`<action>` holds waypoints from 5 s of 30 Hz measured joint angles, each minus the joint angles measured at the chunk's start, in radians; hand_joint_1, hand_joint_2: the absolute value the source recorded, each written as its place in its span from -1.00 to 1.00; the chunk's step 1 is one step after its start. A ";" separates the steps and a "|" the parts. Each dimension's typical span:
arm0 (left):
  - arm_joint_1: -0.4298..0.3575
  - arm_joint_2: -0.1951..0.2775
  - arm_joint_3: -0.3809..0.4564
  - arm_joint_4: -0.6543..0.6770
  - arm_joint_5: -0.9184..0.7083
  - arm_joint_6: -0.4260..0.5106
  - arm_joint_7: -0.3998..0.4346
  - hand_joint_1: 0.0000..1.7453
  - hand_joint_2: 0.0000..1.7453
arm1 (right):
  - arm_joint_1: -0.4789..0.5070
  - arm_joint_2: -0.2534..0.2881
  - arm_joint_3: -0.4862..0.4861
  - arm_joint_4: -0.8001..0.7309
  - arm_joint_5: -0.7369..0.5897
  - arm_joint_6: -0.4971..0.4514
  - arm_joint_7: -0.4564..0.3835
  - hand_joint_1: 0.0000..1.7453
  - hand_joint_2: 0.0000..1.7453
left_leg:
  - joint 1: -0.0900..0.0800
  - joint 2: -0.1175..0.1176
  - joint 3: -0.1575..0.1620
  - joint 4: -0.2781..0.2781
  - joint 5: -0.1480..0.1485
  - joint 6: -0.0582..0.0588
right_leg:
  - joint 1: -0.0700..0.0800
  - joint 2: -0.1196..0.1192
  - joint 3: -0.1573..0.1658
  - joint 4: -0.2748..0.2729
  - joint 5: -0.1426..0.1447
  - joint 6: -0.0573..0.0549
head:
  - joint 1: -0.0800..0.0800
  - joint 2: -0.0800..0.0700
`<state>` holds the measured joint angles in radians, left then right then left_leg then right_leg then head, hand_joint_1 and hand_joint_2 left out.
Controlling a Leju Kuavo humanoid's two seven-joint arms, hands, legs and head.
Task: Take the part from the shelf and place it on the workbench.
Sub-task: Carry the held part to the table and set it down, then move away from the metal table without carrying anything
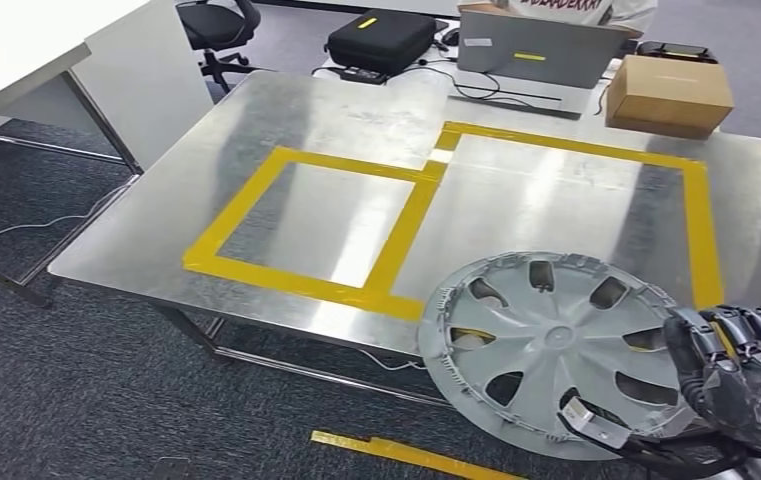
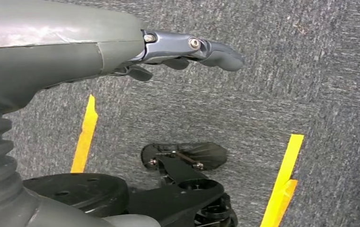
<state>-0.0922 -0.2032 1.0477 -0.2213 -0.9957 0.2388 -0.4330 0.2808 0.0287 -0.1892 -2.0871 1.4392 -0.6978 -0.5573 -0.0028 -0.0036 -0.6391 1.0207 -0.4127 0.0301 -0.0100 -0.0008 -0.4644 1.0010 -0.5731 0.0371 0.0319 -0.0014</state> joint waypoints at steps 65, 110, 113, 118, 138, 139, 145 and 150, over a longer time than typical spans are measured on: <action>0.000 -0.018 0.092 0.001 0.075 0.032 0.052 -1.00 1.00 | -0.065 0.298 -0.632 0.296 -0.952 0.000 -0.137 1.00 1.00 | -0.005 0.013 -0.007 -0.027 0.041 -0.022 | 0.002 -0.004 0.054 -0.068 -0.001 -0.022 | 0.006 0.000; -0.004 -0.018 0.076 0.001 -0.043 0.091 0.138 -1.00 -1.00 | -0.347 0.214 -0.848 1.843 -0.306 0.458 0.503 -1.00 -1.00 | -0.001 0.003 0.127 -0.016 -0.091 -0.012 | 0.000 -0.004 -0.109 0.006 0.107 -0.007 | -0.001 0.000; -0.005 -0.018 0.072 0.001 -0.048 0.084 0.144 -1.00 -1.00 | -0.344 0.212 -0.814 1.849 -0.273 0.469 0.524 -1.00 -1.00 | 0.003 0.009 0.100 -0.024 -0.063 0.009 | -0.001 -0.002 -0.144 0.066 0.038 0.006 | 0.003 0.000; -0.006 -0.019 0.071 0.001 -0.051 0.073 0.145 -1.00 -1.00 | -0.343 0.210 -0.775 1.853 -0.250 0.481 0.539 -1.00 -1.00 | -0.006 0.013 0.033 -0.022 -0.013 0.018 | -0.001 -0.001 -0.177 0.278 -0.068 0.011 | 0.007 0.000; -0.006 -0.020 0.071 0.001 -0.052 0.089 0.168 -1.00 -1.00 | -0.338 0.202 -0.744 1.861 -0.242 0.518 0.538 -1.00 -1.00 | 0.009 0.052 0.148 0.006 -0.090 -0.046 | 0.009 -0.063 -0.078 -0.024 0.100 -0.029 | 0.000 0.000; -0.007 -0.020 0.071 0.001 -0.053 0.091 0.169 -1.00 -1.00 | -0.339 0.202 -0.743 1.861 -0.241 0.518 0.535 -1.00 -1.00 | 0.006 0.053 0.159 -0.022 -0.102 -0.038 | 0.010 -0.071 -0.083 -0.021 0.103 -0.024 | -0.001 0.000; -0.001 -0.020 0.071 0.001 -0.058 0.097 0.190 -1.00 -1.00 | -0.338 0.202 -0.734 1.861 -0.220 0.518 0.531 -1.00 -1.00 | 0.002 0.014 0.126 -0.038 -0.079 0.014 | 0.005 -0.017 -0.169 0.151 -0.005 0.002 | 0.004 0.000; 0.001 -0.020 0.071 0.002 -0.060 0.092 0.202 -1.00 -1.00 | -0.331 0.200 -0.723 1.861 -0.203 0.518 0.533 -1.00 -1.00 | -0.013 -0.036 0.100 -0.035 -0.056 0.019 | 0.010 0.011 -0.149 0.181 0.006 -0.017 | 0.004 0.000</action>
<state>-0.0911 -0.2230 1.1189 -0.2197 -1.0557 0.3304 -0.2308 -0.0504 0.2284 -0.9126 -0.2262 1.2358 -0.1799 -0.0239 -0.0158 -0.0395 -0.5396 0.9859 -0.4685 0.0489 0.0000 0.0106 -0.6138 1.1816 -0.5672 0.0199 0.0357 -0.0014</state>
